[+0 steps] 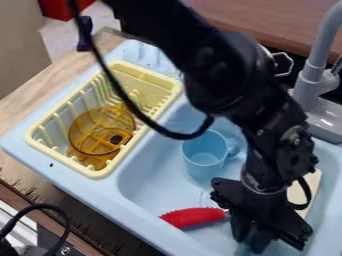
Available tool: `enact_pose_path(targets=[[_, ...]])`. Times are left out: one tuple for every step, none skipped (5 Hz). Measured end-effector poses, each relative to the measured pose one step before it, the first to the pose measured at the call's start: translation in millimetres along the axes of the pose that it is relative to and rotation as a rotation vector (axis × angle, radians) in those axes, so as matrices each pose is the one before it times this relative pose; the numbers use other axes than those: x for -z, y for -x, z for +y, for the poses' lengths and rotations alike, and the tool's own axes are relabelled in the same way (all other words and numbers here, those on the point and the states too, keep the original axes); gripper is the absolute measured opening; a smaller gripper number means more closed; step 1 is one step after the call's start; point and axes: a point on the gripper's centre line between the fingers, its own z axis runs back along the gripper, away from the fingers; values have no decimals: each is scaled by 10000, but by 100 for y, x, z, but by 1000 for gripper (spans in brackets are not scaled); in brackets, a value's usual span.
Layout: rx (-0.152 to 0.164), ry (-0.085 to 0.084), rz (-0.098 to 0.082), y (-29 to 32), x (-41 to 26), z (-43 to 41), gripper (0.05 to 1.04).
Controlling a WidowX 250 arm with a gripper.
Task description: Moved the blue spatula from the dish drainer to inside the sink
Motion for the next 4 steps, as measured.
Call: enact_pose_path(targets=[[-28,-71,191,50,422,-416,276],[-68,36,-118,-270,-111,-229,543],[-18,264,139,131,-552,53,839],[-54,367,-202,-186,-1553,-117,1004]])
